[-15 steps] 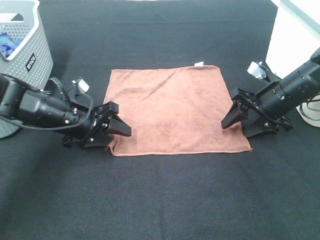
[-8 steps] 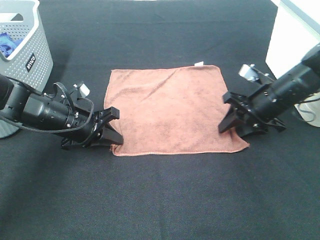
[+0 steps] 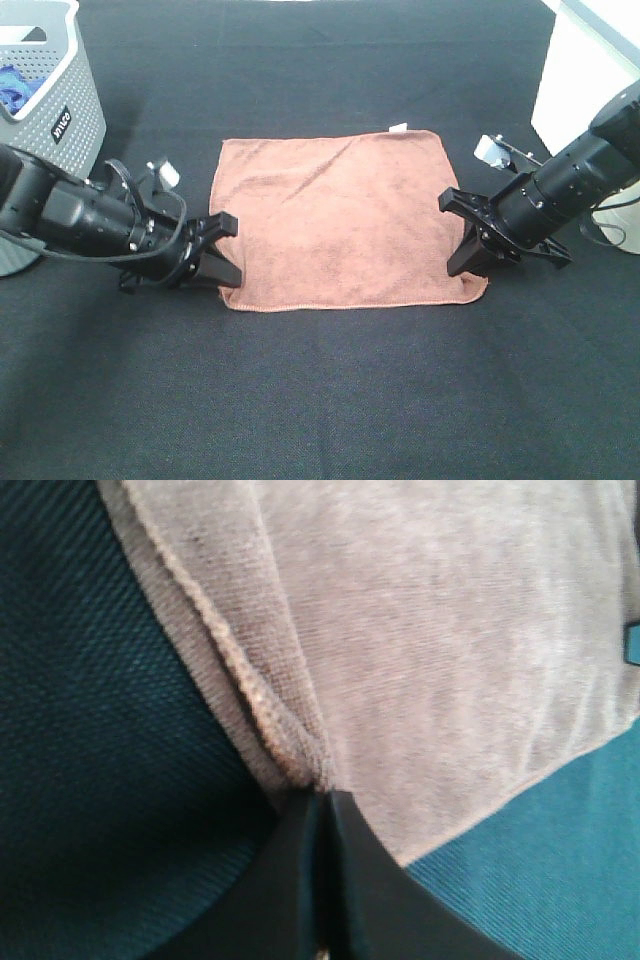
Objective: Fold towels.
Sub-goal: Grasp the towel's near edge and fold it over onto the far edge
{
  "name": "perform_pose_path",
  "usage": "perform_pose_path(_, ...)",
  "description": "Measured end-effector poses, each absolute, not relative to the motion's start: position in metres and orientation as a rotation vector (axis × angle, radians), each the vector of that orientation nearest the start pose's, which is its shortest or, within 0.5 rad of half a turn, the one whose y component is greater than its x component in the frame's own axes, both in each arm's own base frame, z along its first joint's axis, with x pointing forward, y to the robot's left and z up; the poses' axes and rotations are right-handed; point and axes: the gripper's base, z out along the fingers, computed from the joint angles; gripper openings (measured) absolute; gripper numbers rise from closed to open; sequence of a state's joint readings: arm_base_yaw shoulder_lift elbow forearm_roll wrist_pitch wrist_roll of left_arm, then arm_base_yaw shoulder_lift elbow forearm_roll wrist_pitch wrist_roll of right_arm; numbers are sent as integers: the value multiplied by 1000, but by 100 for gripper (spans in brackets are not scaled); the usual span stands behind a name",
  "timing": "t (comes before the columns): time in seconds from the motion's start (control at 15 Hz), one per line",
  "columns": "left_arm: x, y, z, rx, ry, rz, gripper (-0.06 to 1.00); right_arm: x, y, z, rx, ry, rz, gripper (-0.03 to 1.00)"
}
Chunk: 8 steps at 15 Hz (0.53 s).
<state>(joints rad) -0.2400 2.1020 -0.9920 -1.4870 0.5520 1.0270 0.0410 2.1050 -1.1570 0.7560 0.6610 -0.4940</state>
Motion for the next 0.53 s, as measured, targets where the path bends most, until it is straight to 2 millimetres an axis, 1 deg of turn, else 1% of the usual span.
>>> perform_pose_path(0.13,337,-131,84,-66,2757,-921,0,370,54,92,83,2939,683,0)
perform_pose_path(0.2,337,-131,84,-66,2757,-921,0,370,54,92,83,2939,683,0)
perform_pose_path(0.27,334,-129,86,-29,2792,-898,0,369,55,94,78,2953,688,0)
perform_pose_path(0.4,328,-126,96,22,2850,-843,0,363,54,104,56,2986,683,0)
perform_pose_path(0.47,323,-124,104,35,2880,-818,0,354,53,110,60,3005,670,0)
perform_pose_path(0.53,318,-122,107,43,2899,-803,0,345,52,111,66,3024,669,0)
